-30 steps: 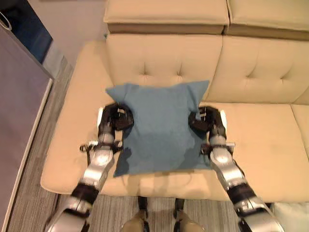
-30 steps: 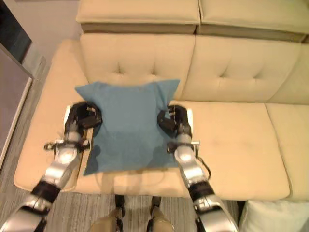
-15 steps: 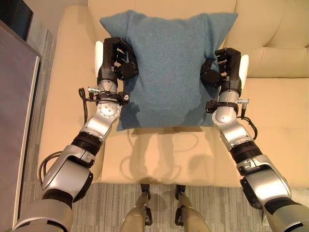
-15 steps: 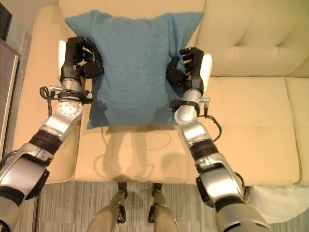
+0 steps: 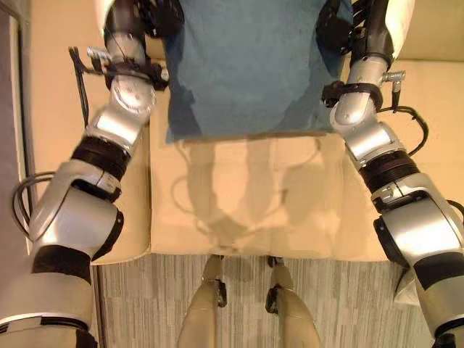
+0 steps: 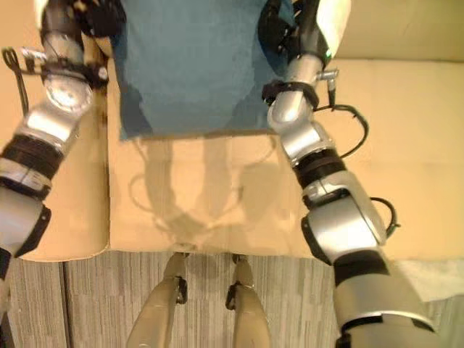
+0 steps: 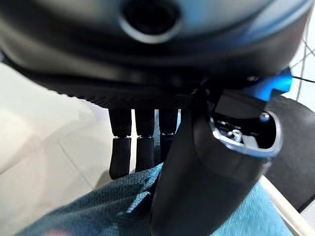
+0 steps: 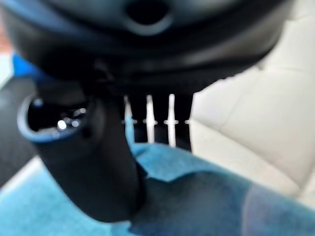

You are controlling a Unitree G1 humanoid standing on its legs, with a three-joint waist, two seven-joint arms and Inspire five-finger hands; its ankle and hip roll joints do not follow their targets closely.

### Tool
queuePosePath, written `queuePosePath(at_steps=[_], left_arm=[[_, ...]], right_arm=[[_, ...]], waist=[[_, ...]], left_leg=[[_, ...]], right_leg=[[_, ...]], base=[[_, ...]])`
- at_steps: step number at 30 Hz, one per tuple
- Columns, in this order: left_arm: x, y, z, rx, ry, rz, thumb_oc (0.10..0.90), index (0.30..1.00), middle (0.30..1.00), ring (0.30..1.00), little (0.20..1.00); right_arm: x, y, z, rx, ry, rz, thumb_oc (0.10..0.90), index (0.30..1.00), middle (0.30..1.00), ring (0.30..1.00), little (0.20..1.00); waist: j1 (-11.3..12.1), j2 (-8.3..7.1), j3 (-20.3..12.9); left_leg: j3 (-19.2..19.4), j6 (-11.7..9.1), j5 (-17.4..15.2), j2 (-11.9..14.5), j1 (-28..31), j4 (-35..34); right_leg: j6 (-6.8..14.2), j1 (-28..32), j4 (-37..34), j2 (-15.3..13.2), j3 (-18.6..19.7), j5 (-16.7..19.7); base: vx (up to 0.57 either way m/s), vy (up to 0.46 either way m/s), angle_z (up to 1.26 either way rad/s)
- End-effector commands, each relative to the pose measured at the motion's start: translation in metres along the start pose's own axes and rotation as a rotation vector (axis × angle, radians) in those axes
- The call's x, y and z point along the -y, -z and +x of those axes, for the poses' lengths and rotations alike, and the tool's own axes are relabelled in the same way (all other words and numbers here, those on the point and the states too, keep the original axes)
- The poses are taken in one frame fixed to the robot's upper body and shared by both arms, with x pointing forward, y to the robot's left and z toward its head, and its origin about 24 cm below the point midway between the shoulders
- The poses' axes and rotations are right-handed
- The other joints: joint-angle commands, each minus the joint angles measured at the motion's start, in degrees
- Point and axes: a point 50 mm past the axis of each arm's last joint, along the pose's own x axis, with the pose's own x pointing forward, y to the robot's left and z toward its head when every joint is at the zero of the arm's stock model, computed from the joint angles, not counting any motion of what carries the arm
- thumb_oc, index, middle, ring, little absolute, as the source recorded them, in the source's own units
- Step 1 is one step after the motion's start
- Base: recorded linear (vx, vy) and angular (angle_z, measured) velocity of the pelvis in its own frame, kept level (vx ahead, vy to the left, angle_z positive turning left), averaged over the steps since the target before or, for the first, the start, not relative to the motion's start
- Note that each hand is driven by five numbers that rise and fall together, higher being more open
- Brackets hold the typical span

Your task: Pick up all the scattered cushions and arrange them neatly on the sofa.

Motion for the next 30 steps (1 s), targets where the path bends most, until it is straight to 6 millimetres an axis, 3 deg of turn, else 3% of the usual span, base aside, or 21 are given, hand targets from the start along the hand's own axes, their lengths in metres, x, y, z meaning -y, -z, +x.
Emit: queuePosePath(at_steps=[1, 2, 3, 4, 5, 8, 9, 13, 14, 17, 18, 19, 20, 21, 23, 24, 25, 27, 28, 29, 30], left_arm=[[0.001, -0.068, 0.025, 0.207, 0.005, -0.110, 0.400, 0.300, 0.300, 0.300, 0.300], [0.001, -0.067, 0.026, 0.196, 0.004, -0.110, 0.400, 0.300, 0.300, 0.300, 0.300], [0.001, -0.067, 0.026, 0.197, 0.004, -0.111, 0.400, 0.300, 0.300, 0.300, 0.300], [0.002, -0.064, 0.025, 0.184, 0.012, -0.113, 0.500, 0.451, 0.451, 0.451, 0.451], [0.003, -0.058, 0.021, 0.171, 0.023, -0.149, 0.800, 0.900, 0.900, 0.900, 0.900], [0.006, -0.047, 0.015, 0.151, 0.039, -0.155, 0.800, 0.900, 0.900, 0.900, 0.900], [0.002, -0.034, 0.010, 0.129, 0.045, -0.131, 0.800, 0.900, 0.900, 0.900, 0.900], [-0.030, 0.009, 0.001, 0.028, 0.000, -0.073, 0.800, 0.900, 0.900, 0.900, 0.900], [-0.051, 0.032, -0.007, -0.029, -0.023, -0.031, 0.800, 0.900, 0.900, 0.900, 0.900], [-0.082, 0.061, -0.025, -0.098, -0.067, -0.035, 0.800, 0.900, 0.900, 0.900, 0.900], [-0.102, 0.080, -0.040, -0.144, -0.096, -0.036, 0.800, 0.900, 0.900, 0.900, 0.900], [-0.102, 0.081, -0.041, -0.147, -0.095, -0.035, 0.800, 0.900, 0.900, 0.900, 0.900], [-0.115, 0.101, -0.069, -0.195, -0.135, -0.102, 0.800, 0.900, 0.900, 0.900, 0.900], [-0.108, 0.109, -0.092, -0.208, -0.159, -0.238, 0.800, 0.900, 0.900, 0.900, 0.900], [-0.097, 0.115, -0.120, -0.221, -0.145, -0.333, 0.800, 0.900, 0.900, 0.900, 0.900], [-0.092, 0.117, -0.134, -0.232, -0.129, -0.346, 0.800, 0.900, 0.900, 0.900, 0.900], [-0.092, 0.117, -0.136, -0.236, -0.127, -0.344, 0.800, 0.900, 0.900, 0.900, 0.900], [-0.079, 0.122, -0.165, -0.275, -0.103, -0.386, 0.800, 0.900, 0.900, 0.900, 0.900], [-0.071, 0.127, -0.193, -0.323, -0.071, -0.392, 0.800, 0.900, 0.900, 0.900, 0.900], [-0.073, 0.130, -0.206, -0.342, -0.039, -0.332, 0.800, 0.900, 0.900, 0.900, 0.900], [-0.073, 0.130, -0.207, -0.345, -0.037, -0.329, 0.800, 0.900, 0.900, 0.900, 0.900]], right_arm=[[-0.006, -0.059, 0.019, 0.176, -0.009, 0.071, 0.400, 0.300, 0.300, 0.300, 0.300], [-0.007, -0.060, 0.019, 0.178, -0.017, 0.061, 0.400, 0.300, 0.300, 0.300, 0.300], [-0.007, -0.060, 0.019, 0.179, -0.017, 0.061, 0.510, 0.465, 0.465, 0.465, 0.465], [-0.008, -0.058, 0.019, 0.170, -0.030, 0.060, 0.558, 0.538, 0.538, 0.538, 0.538], [-0.005, -0.052, 0.020, 0.153, -0.044, 0.045, 0.800, 0.900, 0.900, 0.900, 0.900], [-0.004, -0.045, 0.018, 0.150, -0.060, 0.028, 0.800, 0.900, 0.900, 0.900, 0.900], [0.001, -0.038, 0.018, 0.144, -0.066, 0.015, 0.800, 0.900, 0.900, 0.900, 0.900], [0.028, -0.012, 0.023, 0.110, -0.045, -0.036, 0.800, 0.900, 0.900, 0.900, 0.900], [0.044, 0.003, 0.023, 0.082, -0.028, -0.046, 0.800, 0.900, 0.900, 0.900, 0.900], [0.064, 0.027, 0.016, 0.031, -0.004, -0.046, 0.800, 0.900, 0.900, 0.900, 0.900], [0.077, 0.045, 0.008, -0.002, 0.006, -0.041, 0.800, 0.900, 0.900, 0.900, 0.900], [0.077, 0.045, 0.007, -0.003, 0.004, -0.042, 0.800, 0.900, 0.900, 0.900, 0.900], [0.089, 0.066, -0.010, -0.047, 0.029, 0.000, 0.800, 0.900, 0.900, 0.900, 0.900], [0.091, 0.082, -0.030, -0.085, 0.034, 0.038, 0.800, 0.900, 0.900, 0.900, 0.900], [0.090, 0.095, -0.055, -0.116, 0.024, 0.075, 0.800, 0.900, 0.900, 0.900, 0.900], [0.088, 0.101, -0.067, -0.135, 0.010, 0.085, 0.800, 0.900, 0.900, 0.900, 0.900], [0.088, 0.102, -0.069, -0.138, 0.008, 0.084, 0.800, 0.900, 0.900, 0.900, 0.900], [0.086, 0.118, -0.100, -0.199, -0.016, 0.113, 0.800, 0.900, 0.900, 0.900, 0.900], [0.083, 0.130, -0.130, -0.266, -0.041, 0.159, 0.800, 0.900, 0.900, 0.900, 0.900], [0.082, 0.138, -0.149, -0.314, -0.060, 0.189, 0.800, 0.900, 0.900, 0.900, 0.900], [0.082, 0.139, -0.150, -0.317, -0.062, 0.189, 0.800, 0.900, 0.900, 0.900, 0.900]], waist=[[0.00, -1.03, -8.15], [0.17, -0.97, -8.60], [0.07, -0.97, -8.18], [0.20, -0.94, -8.67], [0.07, -0.91, -8.59], [0.11, -1.10, -9.05], [0.04, -1.25, -9.53], [0.06, -1.58, -10.39], [0.11, -1.71, -10.66], [0.20, -1.80, -10.95], [0.22, -1.87, -11.33], [0.17, -1.84, -11.41], [0.21, -1.85, -12.04], [0.22, -1.85, -12.48], [0.15, -2.04, -12.61], [0.13, -2.13, -12.73], [0.09, -2.12, -12.81], [0.07, -2.36, -13.00], [0.04, -2.57, -13.05], [0.07, -2.56, -13.15], [0.07, -2.63, -13.13]], left_leg=[[0.28, -4.12, -7.25, -1.13, 2.08, 0.08], [-0.29, -4.52, -8.71, -1.00, 2.30, 0.08], [0.22, -4.17, -7.07, -1.20, 1.63, 0.08], [-0.37, -4.55, -8.64, -1.15, 1.89, 0.08], [0.01, -4.37, -6.78, -1.42, 0.32, 0.08], [-0.22, -4.43, -6.79, -1.36, 0.24, 0.08], [-0.30, -4.51, -6.81, -1.37, 0.33, 0.08], [-0.36, -4.90, -6.91, -1.18, 1.07, 0.08], [-0.19, -5.05, -7.07, -1.14, 1.91, 0.08], [-0.19, -5.07, -7.70, -1.08, 4.16, 0.08], [-0.03, -5.11, -8.09, -0.99, 5.46, 0.08], [-0.04, -5.11, -8.11, -0.99, 5.54, 0.08], [-0.02, -5.01, -8.86, -0.82, 7.77, 0.08], [-0.04, -4.96, -9.43, -0.75, 9.48, 0.08], [0.00, -5.00, -10.01, -0.39, 11.49, 0.08], [0.03, -4.99, -10.31, -0.21, 12.50, 0.08], [0.01, -4.99, -10.35, -0.21, 12.69, 0.08], [-0.01, -5.07, -10.84, 0.29, 14.98, 0.08], [0.12, -5.13, -11.26, 0.66, 17.19, 0.08], [0.27, -5.10, -11.43, 0.89, 18.62, 0.08], [0.27, -5.11, -11.49, 0.89, 18.89, 0.08]], right_leg=[[7.07, 1.01, -3.04, -3.06, -2.07, -1.45], [7.58, 1.26, -3.04, -2.86, -1.55, -2.82], [7.11, 0.63, -3.04, -3.08, -2.08, -1.37], [7.61, 0.84, -3.04, -2.84, -1.42, -2.77], [7.17, -0.64, -3.04, -3.30, -2.30, -1.23], [7.10, -0.74, -3.04, -3.34, -2.39, -1.25], [7.08, -0.63, -3.04, -3.35, -2.38, -1.31], [7.16, 0.28, -3.04, -3.45, -2.84, -1.63], [7.19, 1.25, -3.04, -3.57, -3.09, -1.71], [7.18, 3.49, -3.04, -3.53, -3.23, -2.12], [7.06, 4.80, -3.04, -3.62, -3.26, -2.40], [7.06, 4.89, -3.04, -3.62, -3.27, -2.42], [6.87, 7.12, -3.04, -3.69, -3.62, -2.95], [6.70, 9.02, -3.04, -3.63, -3.99, -3.59], [6.44, 11.09, -3.04, -3.57, -4.29, -4.24], [6.31, 12.25, -3.04, -3.63, -4.50, -4.52], [6.31, 12.45, -3.04, -3.63, -4.52, -4.56], [6.06, 15.07, -3.04, -3.57, -4.86, -5.31], [5.95, 17.58, -3.04, -3.51, -5.16, -5.98], [5.84, 19.05, -3.04, -3.36, -5.35, -6.39], [5.84, 19.32, -3.04, -3.36, -5.36, -6.45]], base=[[0.05, 0.011, 0.14], [-0.02, 0.019, 0.25], [0.07, 0.000, 0.32], [-0.09, 0.010, 0.10], [0.00, 0.000, 0.00], [-0.03, -0.019, -0.05], [0.00, -0.037, -0.02], [0.00, -0.022, -0.01], [0.01, -0.044, 0.00], [0.01, -0.028, -0.02], [0.03, -0.022, -0.04], [0.05, -0.037, -0.02], [0.06, -0.032, 0.07], [0.07, -0.041, 0.08], [0.06, -0.038, 0.08], [0.04, -0.028, 0.10], [0.04, -0.025, 0.11], [0.06, -0.044, -0.04], [0.10, -0.057, -0.08], [0.08, -0.044, 0.00], [0.06, -0.028, 0.04]])
